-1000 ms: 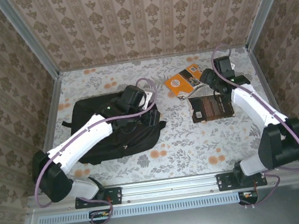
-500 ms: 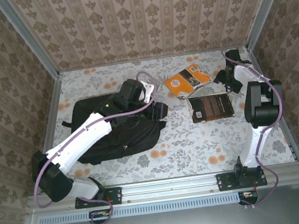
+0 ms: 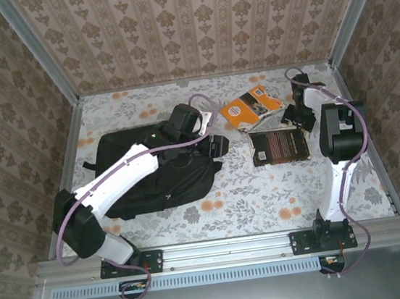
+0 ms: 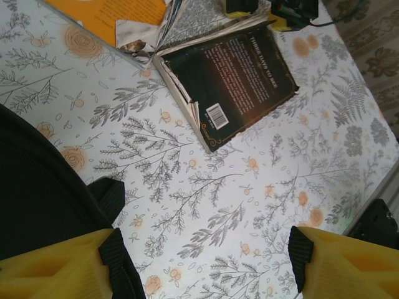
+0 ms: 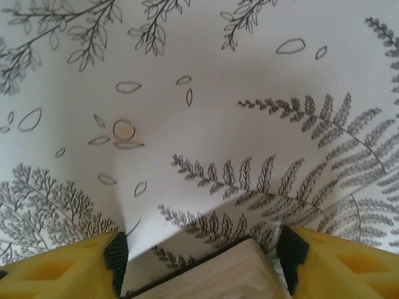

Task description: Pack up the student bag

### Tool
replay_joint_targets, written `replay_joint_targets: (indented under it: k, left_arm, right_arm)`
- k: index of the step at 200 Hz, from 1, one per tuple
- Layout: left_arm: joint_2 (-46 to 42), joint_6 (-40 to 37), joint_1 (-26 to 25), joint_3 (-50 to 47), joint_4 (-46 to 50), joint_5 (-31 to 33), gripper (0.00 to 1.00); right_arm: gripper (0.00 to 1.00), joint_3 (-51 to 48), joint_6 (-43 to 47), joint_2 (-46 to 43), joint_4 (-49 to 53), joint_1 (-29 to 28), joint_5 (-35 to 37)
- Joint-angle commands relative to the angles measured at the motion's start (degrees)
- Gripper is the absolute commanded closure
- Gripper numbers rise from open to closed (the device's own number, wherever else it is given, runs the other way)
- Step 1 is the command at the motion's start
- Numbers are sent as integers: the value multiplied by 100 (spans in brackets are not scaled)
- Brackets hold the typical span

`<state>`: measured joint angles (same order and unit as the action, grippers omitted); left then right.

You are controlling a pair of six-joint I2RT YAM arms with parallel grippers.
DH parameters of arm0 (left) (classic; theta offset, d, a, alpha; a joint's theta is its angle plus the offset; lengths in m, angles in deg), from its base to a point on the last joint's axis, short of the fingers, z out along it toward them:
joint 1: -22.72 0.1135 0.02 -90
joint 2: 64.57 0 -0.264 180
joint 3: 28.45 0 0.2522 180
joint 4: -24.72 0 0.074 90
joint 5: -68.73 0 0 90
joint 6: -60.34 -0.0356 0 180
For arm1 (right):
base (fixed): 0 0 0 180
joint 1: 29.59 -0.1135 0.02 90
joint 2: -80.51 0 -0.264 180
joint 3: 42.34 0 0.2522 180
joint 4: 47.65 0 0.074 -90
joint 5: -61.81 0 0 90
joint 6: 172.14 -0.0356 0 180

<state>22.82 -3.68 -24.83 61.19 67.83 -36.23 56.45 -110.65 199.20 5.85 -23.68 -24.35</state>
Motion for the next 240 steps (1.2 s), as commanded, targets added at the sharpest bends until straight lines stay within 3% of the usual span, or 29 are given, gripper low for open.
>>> replay_joint_targets:
  k: [1, 51, 83, 125, 139, 184, 240]
  left_arm:
    - [234, 81, -2, 411, 138, 94, 26]
    - [581, 214, -73, 751, 221, 246, 24]
    - [584, 216, -133, 699, 210, 309, 23]
    - [475, -79, -449, 630, 368, 562, 23]
    - [432, -195, -582, 583, 489, 661, 24]
    - [69, -231, -703, -118, 327, 437, 25]
    - [-155, -494, -1083, -1062, 433, 494, 32]
  right_arm:
    - [34, -938, -348, -675, 63, -119, -632]
    - [37, -3081, -1055, -2121, -857, -286, -1568]
    - [37, -3899, -1245, -2954, -1066, -889, -1769]
    - [32, -3400, -600, -3774, -239, -1124, -429]
    - [28, -3255, -392, -3781, -245, -1228, -378]
    - [21, -2786, 188, -2715, -284, -1652, -1861]
    - [18, -3457, -140, -2856, -605, -2195, -1988]
